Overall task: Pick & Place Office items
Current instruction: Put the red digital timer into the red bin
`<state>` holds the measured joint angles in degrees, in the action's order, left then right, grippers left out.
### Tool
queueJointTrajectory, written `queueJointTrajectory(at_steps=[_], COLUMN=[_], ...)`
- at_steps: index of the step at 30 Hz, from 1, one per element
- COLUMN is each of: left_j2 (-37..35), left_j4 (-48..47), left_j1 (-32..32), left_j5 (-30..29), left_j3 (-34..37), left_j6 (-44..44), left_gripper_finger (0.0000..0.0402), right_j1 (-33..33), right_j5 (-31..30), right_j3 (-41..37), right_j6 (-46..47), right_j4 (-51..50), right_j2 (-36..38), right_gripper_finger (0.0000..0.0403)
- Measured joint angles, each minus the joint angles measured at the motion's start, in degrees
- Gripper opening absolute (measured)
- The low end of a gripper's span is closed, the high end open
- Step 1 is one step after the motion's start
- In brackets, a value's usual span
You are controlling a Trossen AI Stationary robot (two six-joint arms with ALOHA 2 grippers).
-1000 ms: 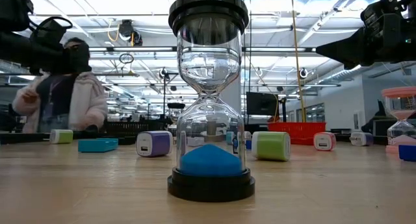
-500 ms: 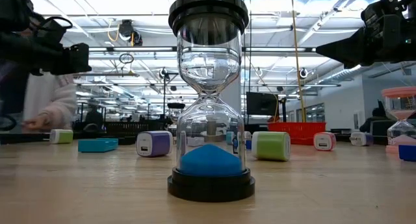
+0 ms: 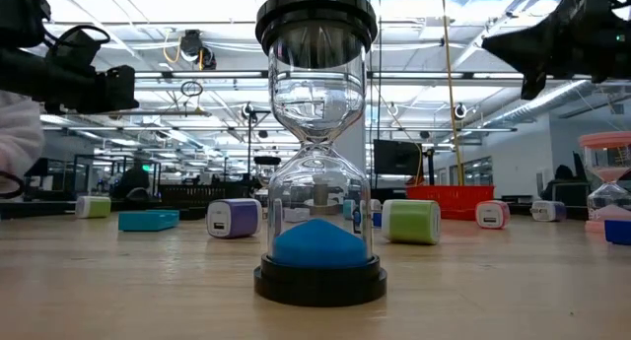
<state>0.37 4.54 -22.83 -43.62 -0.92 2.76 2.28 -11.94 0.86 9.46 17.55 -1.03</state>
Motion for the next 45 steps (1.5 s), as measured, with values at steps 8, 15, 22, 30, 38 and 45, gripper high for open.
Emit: queueJointTrajectory(at_steps=[8, 15, 22, 30, 38, 45], left_j2=[0.01, -0.01, -0.01, -0.01, 0.01, 0.01], left_j4=[0.0, -0.02, -0.02, -0.02, -0.02, -0.02], left_j1=[0.0, -0.02, 0.0, 0.0, 0.0, 0.0], left_j5=[0.0, 0.0, 0.0, 0.0, 0.0, 0.0], left_j3=[0.0, -0.01, -0.01, 0.0, 0.0, 0.01], left_j6=[-0.02, -0.02, -0.02, -0.02, 0.0, 0.0], left_gripper_finger=[0.0042, 0.0042, 0.0042, 0.0042, 0.0042, 0.0042], right_j1=[0.0, -0.02, -0.07, -0.11, 0.19, 2.03], right_j5=[-9.21, -13.75, -14.97, -15.06, -11.85, -7.67], right_j3=[4.01, 10.35, 20.76, 36.14, 41.2, 41.29], right_j6=[0.36, 4.9, 13.46, 27.42, 36.62, 40.89], right_j4=[-2.64, -4.3, -15.62, -41.68, -47.75, -47.79], right_j2=[-9.11, -23.03, -34.72, -46.37, -56.91, -62.48], right_gripper_finger=[0.0001, 0.0001, 0.0, 0.0003, 0.0032, 0.0095])
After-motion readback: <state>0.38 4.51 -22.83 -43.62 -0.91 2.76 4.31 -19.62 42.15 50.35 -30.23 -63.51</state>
